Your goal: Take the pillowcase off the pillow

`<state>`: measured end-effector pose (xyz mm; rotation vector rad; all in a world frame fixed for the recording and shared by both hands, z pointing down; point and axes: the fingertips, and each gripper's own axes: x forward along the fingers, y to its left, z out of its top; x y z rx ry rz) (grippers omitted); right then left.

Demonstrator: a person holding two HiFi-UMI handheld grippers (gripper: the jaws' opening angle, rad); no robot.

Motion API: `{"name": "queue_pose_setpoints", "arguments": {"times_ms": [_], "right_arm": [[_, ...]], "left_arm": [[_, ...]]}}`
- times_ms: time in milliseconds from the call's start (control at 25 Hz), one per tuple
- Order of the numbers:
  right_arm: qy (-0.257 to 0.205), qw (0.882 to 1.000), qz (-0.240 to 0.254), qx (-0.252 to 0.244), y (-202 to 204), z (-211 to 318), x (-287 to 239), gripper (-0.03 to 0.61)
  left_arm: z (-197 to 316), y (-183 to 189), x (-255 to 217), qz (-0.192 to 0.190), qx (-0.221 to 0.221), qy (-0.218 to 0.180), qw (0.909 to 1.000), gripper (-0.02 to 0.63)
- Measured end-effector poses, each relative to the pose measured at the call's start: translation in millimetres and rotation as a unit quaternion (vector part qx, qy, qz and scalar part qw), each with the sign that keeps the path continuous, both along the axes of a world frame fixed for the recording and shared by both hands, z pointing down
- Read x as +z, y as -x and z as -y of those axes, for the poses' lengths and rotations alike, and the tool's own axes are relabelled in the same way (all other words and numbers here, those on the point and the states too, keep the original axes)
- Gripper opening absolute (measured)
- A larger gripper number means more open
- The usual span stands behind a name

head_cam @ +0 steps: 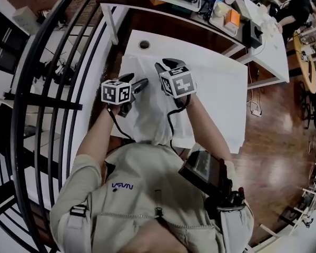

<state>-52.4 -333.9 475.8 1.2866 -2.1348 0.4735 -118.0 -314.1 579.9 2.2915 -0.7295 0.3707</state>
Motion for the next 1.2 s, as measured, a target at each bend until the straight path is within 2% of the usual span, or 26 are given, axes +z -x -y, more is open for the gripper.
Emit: {"name": "queue_pose_setpoints", "arguments": {"times_ms": [120, 200, 280, 320, 360, 400, 440, 480, 640, 800, 920, 1000, 1080, 1200], "right_arm": [[0.038, 0.999, -0.029, 0.014, 7.1, 21.1, 24.7, 0.114], [0.067, 0.996, -0.051, 0.01, 12.4, 29.5, 44.0, 0.129], [0.099, 0.992, -0.084, 0.003, 13.2, 31.5, 64.8, 0.145], [0.112, 0.988, -0.102, -0.002, 12.6, 30.3, 73.8, 0.146], [0.118, 0.986, -0.119, -0.006, 12.0, 28.7, 79.7, 0.146], [0.115, 0.985, -0.132, -0.01, 11.9, 28.3, 80.9, 0.131], [0.104, 0.985, -0.14, -0.011, 11.7, 29.7, 77.9, 0.045], [0.091, 0.985, -0.144, -0.008, 10.3, 31.8, 72.8, 0.009], [0.054, 0.985, -0.159, 0.034, -15.3, 38.4, 49.7, 0.008], [0.033, 0.981, -0.161, 0.107, -71.7, 38.5, 29.8, 0.008], [0.049, 0.969, -0.132, 0.201, -130.2, 14.9, 23.0, 0.008], [0.044, 0.964, -0.1, 0.244, -159.6, 0.3, 20.7, 0.008], [0.034, 0.958, -0.091, 0.271, -183.0, -11.9, 22.5, 0.008], [0.041, 0.953, -0.081, 0.288, -192.1, -24.6, 38.4, 0.008]], "left_arm": [[1.0, -14.4, 8.6, -0.022, 0.017, 0.03, 0.9992, 0.31], [-7.1, -24.4, 5.4, -0.034, 0.037, 0.032, 0.9982, 0.23], [-18.7, -31.7, -0.6, -0.026, 0.061, 0.012, 0.9977, 0.112], [-25.3, -33.5, -2.7, -0.015, 0.075, -0.005, 0.9971, 0.071], [-31.9, -34.0, -4.6, -0.002, 0.088, -0.025, 0.9958, 0.055], [-37.6, -33.2, -6.7, 0.01, 0.099, -0.045, 0.994, 0.046], [-42.3, -31.3, -9.2, 0.017, 0.108, -0.062, 0.9921, 0.043], [-46.0, -28.7, -12.3, 0.02, 0.114, -0.075, 0.9904, 0.04], [-59.8, -15.1, -31.7, 0.013, 0.118, -0.11, 0.9868, 0.035], [-71.7, 2.7, -57.7, -0.016, 0.09, -0.137, 0.9863, 0.032], [-80.6, 16.5, -77.4, -0.033, 0.074, -0.166, 0.9828, 0.031], [-81.7, 23.2, -89.6, -0.04, 0.066, -0.185, 0.9797, 0.029], [-76.8, 25.4, -90.5, -0.04, 0.062, -0.189, 0.9792, 0.028], [-53.4, 20.7, -59.4, -0.025, 0.048, -0.139, 0.9888, 0.029]]}}
